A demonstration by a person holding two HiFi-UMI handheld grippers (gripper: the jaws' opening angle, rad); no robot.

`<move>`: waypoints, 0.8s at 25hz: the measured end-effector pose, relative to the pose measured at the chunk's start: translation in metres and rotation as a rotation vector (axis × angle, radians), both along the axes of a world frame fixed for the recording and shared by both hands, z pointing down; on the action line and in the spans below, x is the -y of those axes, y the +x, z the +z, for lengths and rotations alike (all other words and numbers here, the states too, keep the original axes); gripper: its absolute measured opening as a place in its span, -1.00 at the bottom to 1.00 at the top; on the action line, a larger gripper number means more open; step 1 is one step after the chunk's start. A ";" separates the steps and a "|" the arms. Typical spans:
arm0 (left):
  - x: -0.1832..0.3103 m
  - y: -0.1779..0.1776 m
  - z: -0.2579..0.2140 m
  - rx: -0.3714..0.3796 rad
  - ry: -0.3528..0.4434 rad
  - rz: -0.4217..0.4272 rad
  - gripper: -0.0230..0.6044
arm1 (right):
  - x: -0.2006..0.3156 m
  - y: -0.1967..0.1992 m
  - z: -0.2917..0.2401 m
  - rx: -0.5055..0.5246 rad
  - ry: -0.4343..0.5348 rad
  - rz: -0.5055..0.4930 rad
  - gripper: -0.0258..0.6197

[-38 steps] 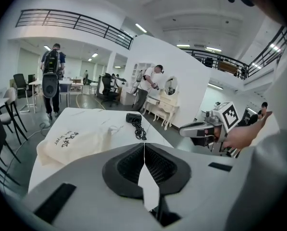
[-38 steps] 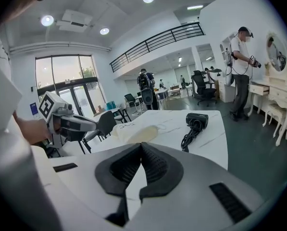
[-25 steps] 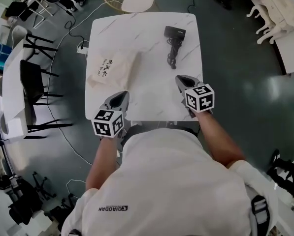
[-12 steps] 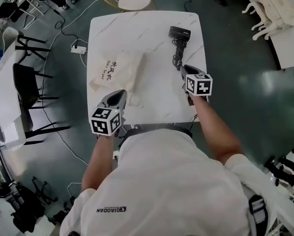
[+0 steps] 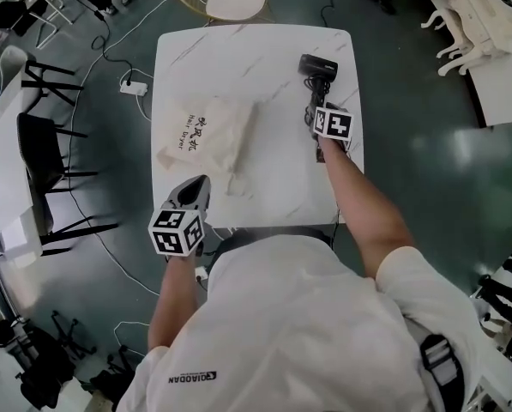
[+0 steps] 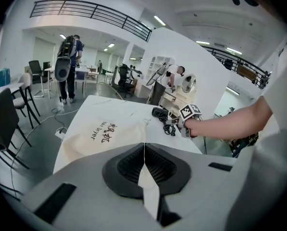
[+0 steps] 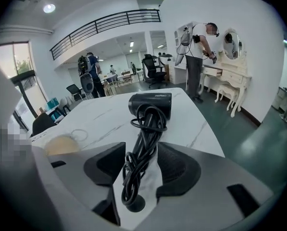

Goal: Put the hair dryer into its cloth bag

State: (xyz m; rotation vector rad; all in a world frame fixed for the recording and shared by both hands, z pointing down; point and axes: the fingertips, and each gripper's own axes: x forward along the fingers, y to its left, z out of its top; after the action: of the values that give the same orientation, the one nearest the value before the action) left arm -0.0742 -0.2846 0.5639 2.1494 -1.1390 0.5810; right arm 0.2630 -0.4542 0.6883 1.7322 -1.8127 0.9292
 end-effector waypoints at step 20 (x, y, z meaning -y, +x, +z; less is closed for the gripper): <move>-0.020 -0.042 0.000 0.033 -0.023 -0.151 -0.83 | 0.022 -0.004 0.043 -0.111 -0.001 0.023 0.01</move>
State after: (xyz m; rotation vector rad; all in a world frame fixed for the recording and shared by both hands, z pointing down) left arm -0.1160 -0.2648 0.5641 2.0205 -1.2931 0.5596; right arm 0.2593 -0.4764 0.7311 1.7719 -1.7244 0.8257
